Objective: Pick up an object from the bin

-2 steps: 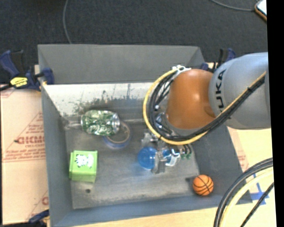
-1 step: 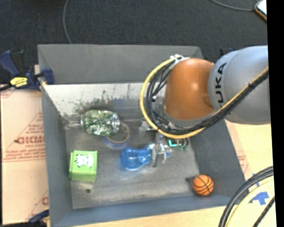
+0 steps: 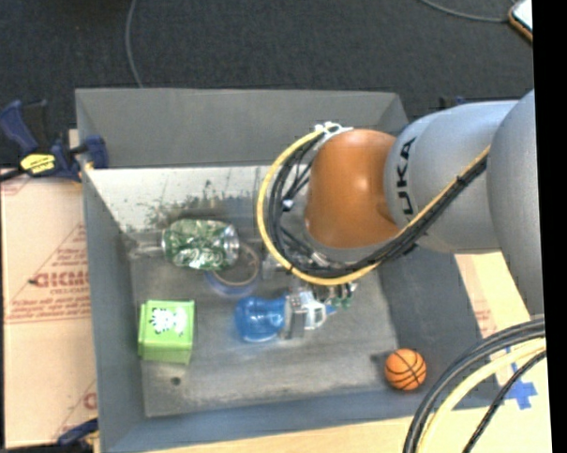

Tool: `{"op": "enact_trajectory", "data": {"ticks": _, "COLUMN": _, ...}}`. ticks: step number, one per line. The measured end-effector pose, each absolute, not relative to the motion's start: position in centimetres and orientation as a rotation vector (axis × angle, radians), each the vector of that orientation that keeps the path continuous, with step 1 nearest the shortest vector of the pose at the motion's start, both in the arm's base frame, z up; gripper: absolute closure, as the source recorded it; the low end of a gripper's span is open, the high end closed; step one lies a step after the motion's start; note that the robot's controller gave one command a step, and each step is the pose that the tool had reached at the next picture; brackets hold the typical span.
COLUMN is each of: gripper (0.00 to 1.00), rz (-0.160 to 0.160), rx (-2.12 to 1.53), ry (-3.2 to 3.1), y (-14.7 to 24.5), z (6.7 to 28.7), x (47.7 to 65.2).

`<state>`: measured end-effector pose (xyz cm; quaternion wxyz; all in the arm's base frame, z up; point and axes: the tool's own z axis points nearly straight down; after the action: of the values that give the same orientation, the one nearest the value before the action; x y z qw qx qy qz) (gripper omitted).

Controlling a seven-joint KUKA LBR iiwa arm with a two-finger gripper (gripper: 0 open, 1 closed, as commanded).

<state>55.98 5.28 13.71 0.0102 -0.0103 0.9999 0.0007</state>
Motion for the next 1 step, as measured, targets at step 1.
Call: {"op": "enact_trajectory", "data": {"ticks": 1, "gripper": 0.0, "rz": 0.003, "rx": -0.02, "ry": 3.116, "y": 4.9, "z": 12.97, "x": 55.95}}
